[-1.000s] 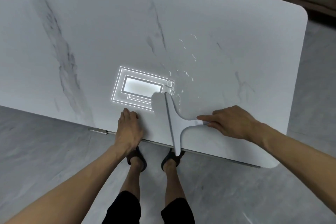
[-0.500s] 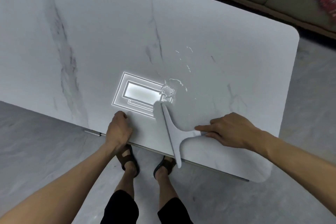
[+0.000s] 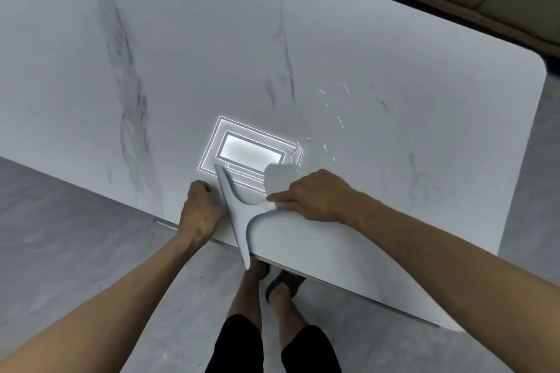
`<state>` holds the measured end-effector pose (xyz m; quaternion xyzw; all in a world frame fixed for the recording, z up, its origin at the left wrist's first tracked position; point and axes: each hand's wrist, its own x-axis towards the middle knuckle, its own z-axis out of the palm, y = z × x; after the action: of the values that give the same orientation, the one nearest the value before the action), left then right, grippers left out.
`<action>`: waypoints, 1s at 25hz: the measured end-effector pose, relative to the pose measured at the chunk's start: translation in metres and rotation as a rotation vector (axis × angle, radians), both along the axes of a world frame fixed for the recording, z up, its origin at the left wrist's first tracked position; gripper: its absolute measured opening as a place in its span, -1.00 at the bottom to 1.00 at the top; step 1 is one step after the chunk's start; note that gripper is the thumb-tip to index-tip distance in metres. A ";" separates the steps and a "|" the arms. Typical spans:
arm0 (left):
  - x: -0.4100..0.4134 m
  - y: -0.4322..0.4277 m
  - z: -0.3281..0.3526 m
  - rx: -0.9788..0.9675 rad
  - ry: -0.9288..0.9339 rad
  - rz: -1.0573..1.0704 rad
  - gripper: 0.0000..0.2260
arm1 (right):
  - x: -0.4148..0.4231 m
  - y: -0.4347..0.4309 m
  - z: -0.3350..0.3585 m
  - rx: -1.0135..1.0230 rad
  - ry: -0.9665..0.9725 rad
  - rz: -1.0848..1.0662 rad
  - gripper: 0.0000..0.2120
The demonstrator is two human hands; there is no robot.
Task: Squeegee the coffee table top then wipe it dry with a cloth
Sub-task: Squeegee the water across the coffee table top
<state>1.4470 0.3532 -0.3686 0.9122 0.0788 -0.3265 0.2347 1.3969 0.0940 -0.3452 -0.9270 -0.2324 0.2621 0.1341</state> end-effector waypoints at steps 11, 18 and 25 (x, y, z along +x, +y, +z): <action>0.035 -0.089 0.006 -0.001 0.008 -0.231 -0.87 | -0.091 -0.156 0.041 -0.218 0.065 -0.740 -0.62; 0.069 -0.107 0.030 -0.113 0.037 -0.087 -0.91 | -0.084 -0.151 0.078 -0.187 0.027 -0.858 -0.57; 0.118 -0.093 0.016 -0.076 -0.069 0.049 -0.91 | 0.062 -0.078 0.030 -0.034 -0.006 -0.241 -0.62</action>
<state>1.5645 0.2600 -0.3524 0.9111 0.0804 -0.2920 0.2796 1.4592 0.0157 -0.3150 -0.9512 -0.1152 0.2450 0.1480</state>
